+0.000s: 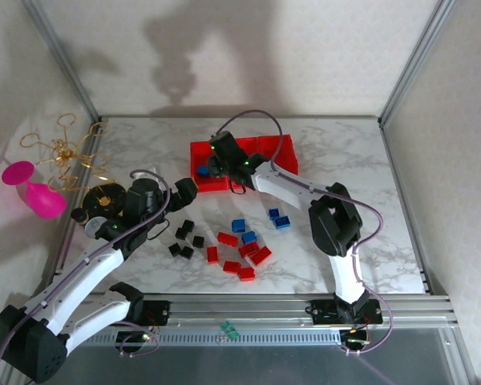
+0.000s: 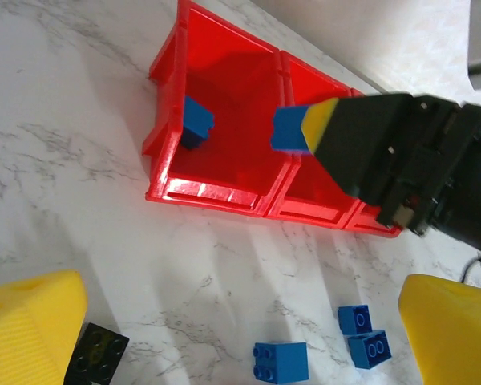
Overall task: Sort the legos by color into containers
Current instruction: Place the lego in the container, then pick up the lego from the center of the table.
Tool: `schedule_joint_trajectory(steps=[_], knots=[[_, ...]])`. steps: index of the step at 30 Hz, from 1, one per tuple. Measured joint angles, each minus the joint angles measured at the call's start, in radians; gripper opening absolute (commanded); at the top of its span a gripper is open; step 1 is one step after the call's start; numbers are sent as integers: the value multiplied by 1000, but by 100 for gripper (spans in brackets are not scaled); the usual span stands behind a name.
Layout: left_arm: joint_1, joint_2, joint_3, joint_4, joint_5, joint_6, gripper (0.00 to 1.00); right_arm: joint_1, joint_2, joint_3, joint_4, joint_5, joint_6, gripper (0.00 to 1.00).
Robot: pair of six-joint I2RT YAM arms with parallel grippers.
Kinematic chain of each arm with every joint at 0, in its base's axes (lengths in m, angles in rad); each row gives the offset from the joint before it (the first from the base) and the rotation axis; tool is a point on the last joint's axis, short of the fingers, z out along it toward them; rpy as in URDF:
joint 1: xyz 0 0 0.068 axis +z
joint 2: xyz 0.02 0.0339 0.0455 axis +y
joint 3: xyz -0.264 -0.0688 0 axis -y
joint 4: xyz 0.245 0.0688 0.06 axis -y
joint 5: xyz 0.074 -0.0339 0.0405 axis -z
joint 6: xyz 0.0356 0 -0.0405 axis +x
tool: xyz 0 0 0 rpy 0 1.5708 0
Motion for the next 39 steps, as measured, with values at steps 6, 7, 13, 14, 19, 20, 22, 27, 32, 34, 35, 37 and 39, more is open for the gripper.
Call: schedule_joint_trajectory(steps=[6,7,13,14,19,20,22,27,32,34,35,37,39], knots=[[18,2,-4,1,1,1,100,0,166,182,11,29,-74,40],[19,4,-4,1,1,1,99,0,188,206,10,30,-84,44],[22,14,-4,2,6,1,99,-1,232,280,-11,52,-129,54],[22,14,-4,2,7,1,99,-1,229,280,-11,54,-134,54],[22,14,-4,2,15,0,100,-2,154,211,-16,50,-133,56],[22,14,-4,2,18,0,100,-2,121,173,-14,48,-126,57],[22,11,-4,1,29,0,100,-2,15,50,-8,40,-102,59],[19,-31,-31,2,53,-9,99,-3,-233,-216,-20,19,-24,64],[-15,-46,-62,2,65,-32,99,-3,-378,-441,-47,-14,60,70],[-39,-50,-75,2,64,-44,100,2,-402,-520,-67,-31,92,72],[-48,-52,-80,2,64,-49,100,5,-406,-547,-74,-39,101,73],[-65,-58,-96,2,64,-61,99,16,-406,-598,-87,-62,127,75],[-73,-59,-108,2,64,-70,100,33,-404,-624,-102,-79,151,77]])
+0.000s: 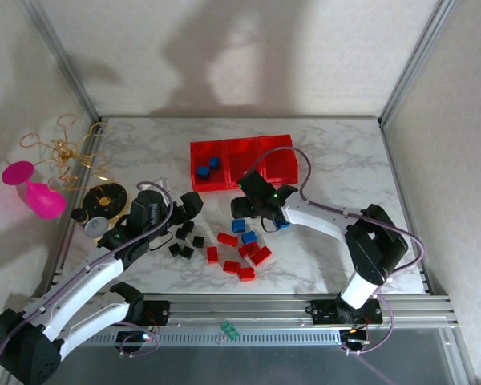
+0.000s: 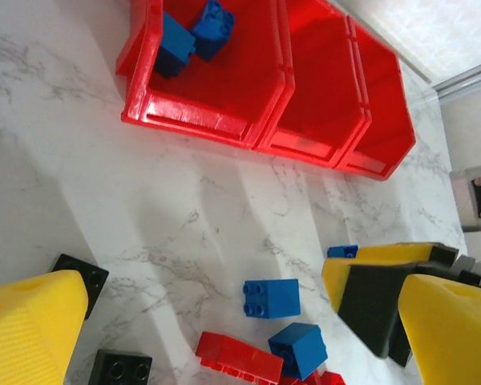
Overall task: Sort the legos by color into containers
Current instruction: Pick up the lego from the center of the table.
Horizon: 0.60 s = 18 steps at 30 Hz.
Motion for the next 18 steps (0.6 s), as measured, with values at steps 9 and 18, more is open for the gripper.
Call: schedule_joint_trajectory(steps=[9,18], knots=[[-3,0,-24,0,-7,-21,100,48,124,27,31,-26,77,75],[-5,1,-33,-1,-24,-21,99,54,207,60,31,-20,101,53]])
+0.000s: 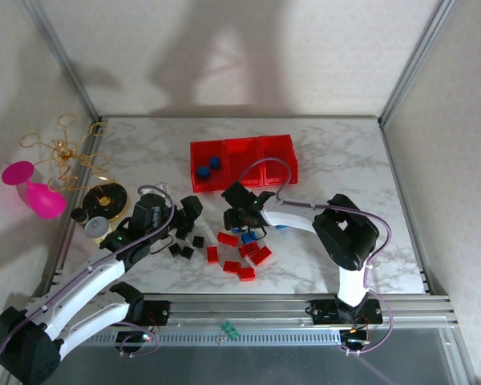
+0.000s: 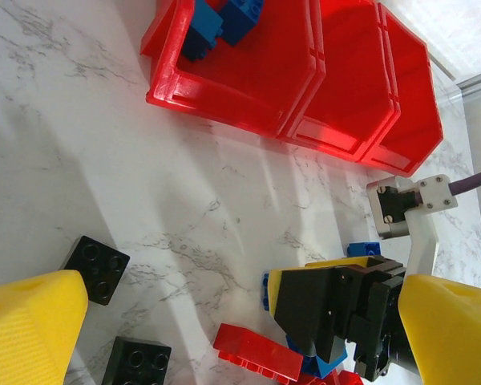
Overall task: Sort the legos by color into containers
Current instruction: Pick up the lego from the center of the table, then place the lego in the container.
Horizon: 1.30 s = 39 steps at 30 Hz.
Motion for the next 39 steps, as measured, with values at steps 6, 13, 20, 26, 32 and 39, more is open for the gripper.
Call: schedule_joint_trajectory(steps=[6,13,20,26,32,39], knots=[[0,2,0,0,-3,0,100,1,2,13,0,1,-2,39],[0,2,2,0,-17,8,99,1,2,81,-13,27,-20,37],[45,2,23,-1,-30,27,100,-7,19,276,-6,83,-74,38],[91,20,57,0,-28,47,100,-35,155,508,43,134,-148,38],[121,66,75,8,-28,67,100,-72,320,687,79,162,-232,40],[154,105,80,11,-27,84,100,-106,489,891,93,174,-315,49]])
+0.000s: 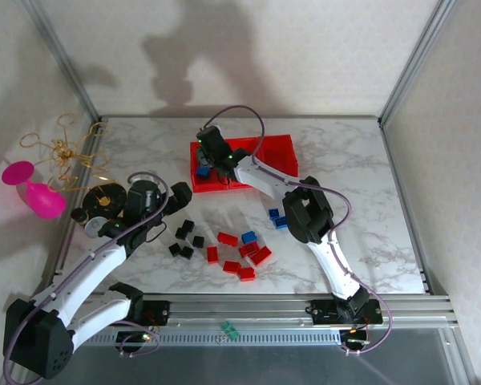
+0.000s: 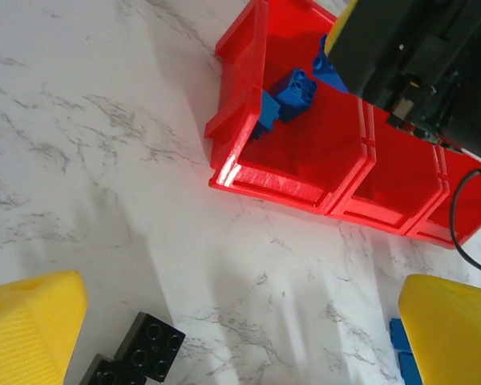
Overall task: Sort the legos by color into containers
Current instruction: Place the lego in the container, then pick up the lego from the bottom-center of the table.
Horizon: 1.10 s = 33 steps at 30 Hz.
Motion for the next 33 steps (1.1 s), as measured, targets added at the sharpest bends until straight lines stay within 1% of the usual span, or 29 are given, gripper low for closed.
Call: schedule_joint_trajectory(steps=[4,9,11,15,19,23,28,33], knots=[[13,1,1,11,0,4,100,-13,54,77,-3,-5,-29,56],[15,1,8,14,7,8,100,-21,45,74,-2,-35,-42,62],[15,1,12,14,13,8,100,-21,11,32,3,-53,-42,62],[15,-4,14,14,37,12,100,-21,-125,-122,9,-84,-30,67],[7,-31,14,11,58,11,100,-21,-337,-343,12,-110,17,70],[-22,-74,8,13,66,3,100,-19,-537,-562,-3,-136,69,73],[-100,-114,-28,6,68,-26,100,4,-650,-774,-62,-152,111,76],[-152,-148,-63,-13,66,-63,100,50,-687,-935,-139,-163,150,79]])
